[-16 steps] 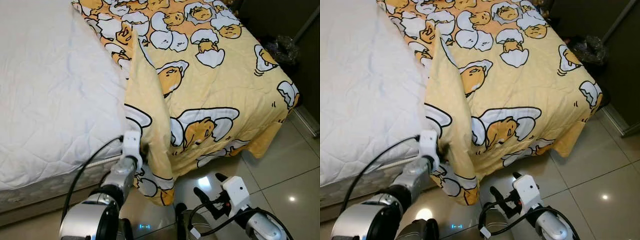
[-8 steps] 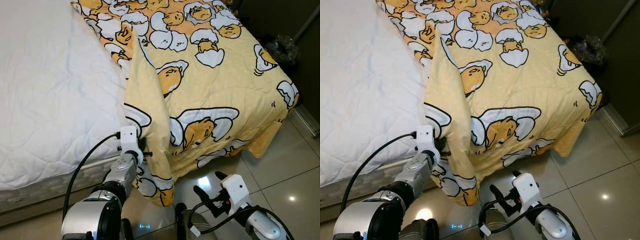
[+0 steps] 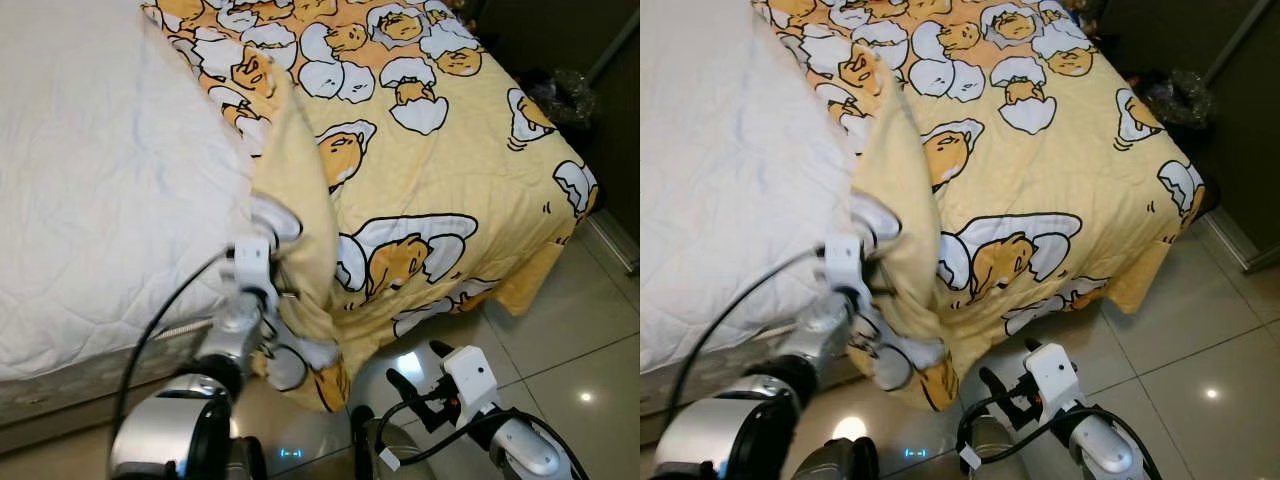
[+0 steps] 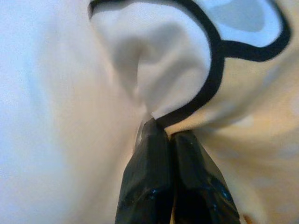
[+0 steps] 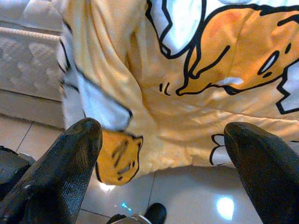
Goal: Clean up the room
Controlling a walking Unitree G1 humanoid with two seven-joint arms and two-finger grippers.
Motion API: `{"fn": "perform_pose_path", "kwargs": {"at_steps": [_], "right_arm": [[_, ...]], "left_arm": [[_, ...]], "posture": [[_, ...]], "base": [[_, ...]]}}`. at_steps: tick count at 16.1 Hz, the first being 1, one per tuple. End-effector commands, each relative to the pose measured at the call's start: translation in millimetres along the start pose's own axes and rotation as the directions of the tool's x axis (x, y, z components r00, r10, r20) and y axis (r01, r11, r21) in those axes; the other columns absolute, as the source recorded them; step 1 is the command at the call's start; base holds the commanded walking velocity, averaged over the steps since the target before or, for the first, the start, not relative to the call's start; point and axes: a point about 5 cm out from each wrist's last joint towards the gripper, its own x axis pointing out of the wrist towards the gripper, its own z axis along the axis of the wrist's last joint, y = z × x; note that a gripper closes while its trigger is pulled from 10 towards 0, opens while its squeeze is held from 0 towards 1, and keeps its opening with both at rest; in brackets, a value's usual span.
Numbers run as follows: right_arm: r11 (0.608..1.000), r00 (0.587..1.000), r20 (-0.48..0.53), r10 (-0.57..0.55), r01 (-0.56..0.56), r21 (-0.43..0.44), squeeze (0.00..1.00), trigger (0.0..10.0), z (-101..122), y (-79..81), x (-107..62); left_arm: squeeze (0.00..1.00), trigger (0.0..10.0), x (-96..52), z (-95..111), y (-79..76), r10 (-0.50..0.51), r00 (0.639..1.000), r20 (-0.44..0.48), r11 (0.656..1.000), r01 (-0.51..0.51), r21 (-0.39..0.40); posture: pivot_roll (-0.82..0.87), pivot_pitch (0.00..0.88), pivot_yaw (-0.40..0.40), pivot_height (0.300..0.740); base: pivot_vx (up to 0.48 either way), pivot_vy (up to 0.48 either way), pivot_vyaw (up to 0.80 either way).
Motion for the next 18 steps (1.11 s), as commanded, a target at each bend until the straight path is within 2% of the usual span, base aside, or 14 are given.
{"fn": "perform_pose_path", "kwargs": {"at_steps": [1,2,3,4,6,8,9,11,12,13,14,15,16,18], "right_arm": [[1.0,1.0,-0.023,-0.009,0.009,0.014,0.0,10.0,-5.9,1.3,-3.2],[1.0,1.0,-0.023,-0.009,0.009,0.016,0.0,10.0,-6.1,1.8,-2.3],[1.0,1.0,-0.02,-0.002,0.002,0.021,0.0,10.0,-5.7,3.1,1.1],[1.0,1.0,-0.019,0.002,-0.002,0.022,0.0,10.0,-5.2,3.2,2.4],[1.0,1.0,-0.015,0.011,-0.01,0.022,0.0,10.0,-3.6,2.5,6.1],[1.0,1.0,-0.016,0.014,-0.013,0.02,0.0,10.0,-3.6,1.4,6.4],[1.0,1.0,-0.022,0.016,-0.016,0.021,0.0,10.0,-5.5,2.0,6.0],[1.0,1.0,-0.023,0.02,-0.02,0.021,0.0,10.0,-6.2,4.0,6.9],[1.0,1.0,-0.022,0.021,-0.02,0.021,0.0,10.0,-6.0,4.1,7.4],[1.0,1.0,-0.021,0.02,-0.02,0.02,0.0,10.0,-5.9,4.3,8.0],[1.0,1.0,-0.019,0.016,-0.016,0.021,0.0,10.0,-6.1,4.5,8.1],[1.0,1.0,-0.02,0.009,-0.008,0.023,0.0,10.0,-6.6,5.2,7.6],[1.0,1.0,-0.02,0.008,-0.008,0.025,0.0,10.0,-7.0,6.1,7.4],[0.999,1.0,-0.022,0.011,-0.01,0.033,0.0,10.0,-7.9,9.9,7.4]], "left_arm": [[0.0,0.0,-2.9,12.6,-14.2,-0.093,0.987,0.128,0.973,0.063,0.221],[0.0,0.0,-7.3,12.4,-23.4,-0.16,0.975,0.156,0.933,0.097,0.345],[0.0,0.0,-17.7,2.2,-43.6,-0.274,0.95,0.149,0.848,0.166,0.503],[0.0,0.0,-20.5,-1.1,-50.9,-0.306,0.942,0.14,0.823,0.188,0.536],[0.0,0.0,-31.0,-10.6,-83.2,-0.445,0.89,0.098,0.716,0.287,0.637],[0.0,0.0,-37.9,-14.1,-102.6,-0.549,0.834,0.056,0.594,0.342,0.729],[0.0,0.0,-43.5,-11.3,-125.8,-0.658,0.753,0.015,0.43,0.358,0.829],[0.0,0.0,-40.2,-1.2,-142.5,-0.719,0.694,-0.036,0.23,0.286,0.93],[0.0,0.0,-37.3,4.7,-145.2,-0.721,0.692,-0.031,0.209,0.26,0.943],[0.0,10.0,-31.6,14.6,-146.1,-0.709,0.705,-0.009,0.206,0.22,0.953],[0.29,10.0,-28.1,16.9,-141.8,-0.691,0.723,-0.007,0.208,0.208,0.956],[1.0,10.0,-25.6,10.4,-131.4,-0.658,0.752,-0.047,0.203,0.237,0.95],[1.0,10.0,-25.5,5.3,-127.0,-0.644,0.762,-0.073,0.194,0.254,0.948],[1.0,10.0,-29.3,-22.0,-103.4,-0.574,0.797,-0.187,0.16,0.333,0.929]], "posture": [[-0.29,0.203,-0.012,0.731],[-0.28,0.202,-0.01,0.731],[-0.27,0.202,-0.009,0.731],[-0.26,0.201,-0.009,0.731],[-0.25,0.198,-0.011,0.731],[-0.25,0.195,-0.012,0.731],[-0.25,0.194,-0.014,0.731],[-0.25,0.19,-0.011,0.731],[-0.26,0.189,-0.009,0.731],[-0.26,0.188,-0.004,0.731],[-0.26,0.188,0.0,0.731],[-0.27,0.188,0.004,0.731],[-0.26,0.189,0.006,0.731],[-0.26,0.193,0.01,0.731]], "base": [[0.0,0.0,0.0],[0.0,0.0,0.0],[0.0,0.0,0.0],[0.0,0.0,0.0],[0.0,0.0,0.0],[0.0,0.0,0.0],[0.0,0.0,0.0],[0.0,0.0,0.0],[0.0,0.0,0.0],[0.0,0.0,0.0],[0.0,0.0,0.0],[0.0,0.0,0.0],[0.0,0.0,0.0],[0.0,0.0,0.0]]}}
